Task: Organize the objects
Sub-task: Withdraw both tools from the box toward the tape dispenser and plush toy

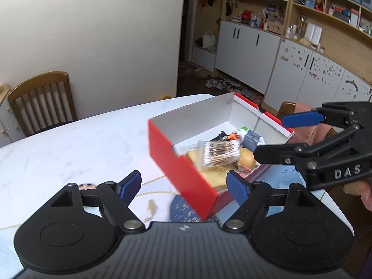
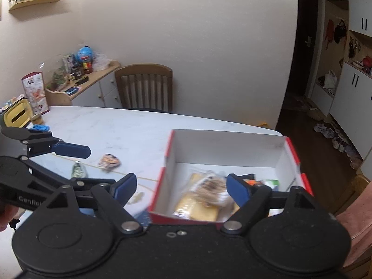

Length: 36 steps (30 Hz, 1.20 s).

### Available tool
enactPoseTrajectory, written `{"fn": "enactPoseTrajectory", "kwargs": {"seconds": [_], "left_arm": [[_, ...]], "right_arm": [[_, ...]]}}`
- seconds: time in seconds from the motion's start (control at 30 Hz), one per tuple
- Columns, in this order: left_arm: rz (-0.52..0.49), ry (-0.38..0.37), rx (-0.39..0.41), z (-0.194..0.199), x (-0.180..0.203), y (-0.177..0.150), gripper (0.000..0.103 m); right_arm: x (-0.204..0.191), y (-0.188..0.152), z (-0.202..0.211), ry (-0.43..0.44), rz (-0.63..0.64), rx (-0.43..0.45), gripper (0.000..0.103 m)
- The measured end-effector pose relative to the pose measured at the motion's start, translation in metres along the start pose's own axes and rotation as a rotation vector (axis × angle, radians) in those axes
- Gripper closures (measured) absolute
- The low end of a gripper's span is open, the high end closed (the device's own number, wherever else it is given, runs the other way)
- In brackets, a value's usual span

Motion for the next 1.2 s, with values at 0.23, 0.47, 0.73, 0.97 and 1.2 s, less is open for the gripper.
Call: {"fn": "enactPoseTrajectory", "kwargs": {"seconds": [0.23, 0.47, 0.73, 0.97, 1.2], "left_arm": [[0.037, 0.035, -0.011, 0.025, -0.033, -0.032, 0.017], [0.058, 0.100, -0.019, 0.043, -0.065, -0.063, 0.001], [0.145, 0.146, -0.016, 0.052, -0.107, -0.090, 0.001], [0.212, 0.198, -0.038, 0.045, -0.140, -0.116, 0.001], [0.262, 0.220, -0.056, 0.026, -0.158, -0.137, 0.001]], "right_arm": [[-0.049, -0.016, 0.002, 0.015, 0.030, 0.003, 0.007], [-0.090, -0.028, -0.007, 0.027, 0.074, -0.008, 0.004], [-0.121, -0.034, -0.030, 0.033, 0.082, -0.036, 0.004], [-0.138, -0.033, -0.063, 0.029, 0.087, -0.060, 0.004], [-0.146, -0.030, -0.101, 0.025, 0.088, -0.088, 0.004]]}}
Point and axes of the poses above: each gripper's, at about its wrist camera, not at the fingertips, and z roughly against the way its jaws point, x to its right, y to its top, the point moved 10 cm from there along -z, roughly the way its jaws point, and after that the axes turned 14 degrees about -z, right-handed, at the moved point
